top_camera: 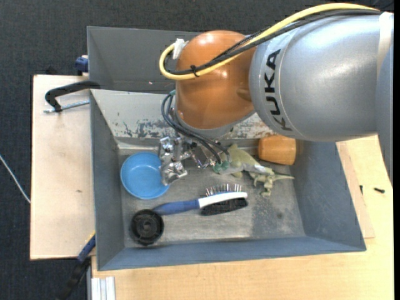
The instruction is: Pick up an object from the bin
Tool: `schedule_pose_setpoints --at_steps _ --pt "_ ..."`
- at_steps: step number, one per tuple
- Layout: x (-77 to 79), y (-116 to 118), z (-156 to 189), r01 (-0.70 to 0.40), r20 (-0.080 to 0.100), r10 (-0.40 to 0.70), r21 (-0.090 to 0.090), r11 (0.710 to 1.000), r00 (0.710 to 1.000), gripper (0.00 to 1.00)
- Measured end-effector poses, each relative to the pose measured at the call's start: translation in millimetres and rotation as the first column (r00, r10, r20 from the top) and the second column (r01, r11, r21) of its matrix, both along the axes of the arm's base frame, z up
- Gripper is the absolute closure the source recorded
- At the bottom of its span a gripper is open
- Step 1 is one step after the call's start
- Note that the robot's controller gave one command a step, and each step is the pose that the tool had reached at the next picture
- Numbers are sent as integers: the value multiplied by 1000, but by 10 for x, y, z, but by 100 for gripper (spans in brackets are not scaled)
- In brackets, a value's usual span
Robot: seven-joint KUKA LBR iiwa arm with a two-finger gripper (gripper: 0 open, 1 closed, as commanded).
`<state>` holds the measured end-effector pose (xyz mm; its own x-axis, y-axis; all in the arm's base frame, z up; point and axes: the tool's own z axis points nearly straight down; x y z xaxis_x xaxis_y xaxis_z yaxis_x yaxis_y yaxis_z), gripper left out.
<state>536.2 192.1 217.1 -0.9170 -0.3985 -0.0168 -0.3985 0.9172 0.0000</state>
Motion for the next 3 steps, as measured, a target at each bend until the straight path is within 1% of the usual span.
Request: schedule_pose_setpoints --at_steps 1,2,3 --pt "-18 -12 -49 2 -10 -2 -3 1000 1000 0" --pt "-362 -135 -1472 -133 -6 133 -2 991 991 0" --pt "-303 -118 -1405 -130 14 130 3 991 991 100"
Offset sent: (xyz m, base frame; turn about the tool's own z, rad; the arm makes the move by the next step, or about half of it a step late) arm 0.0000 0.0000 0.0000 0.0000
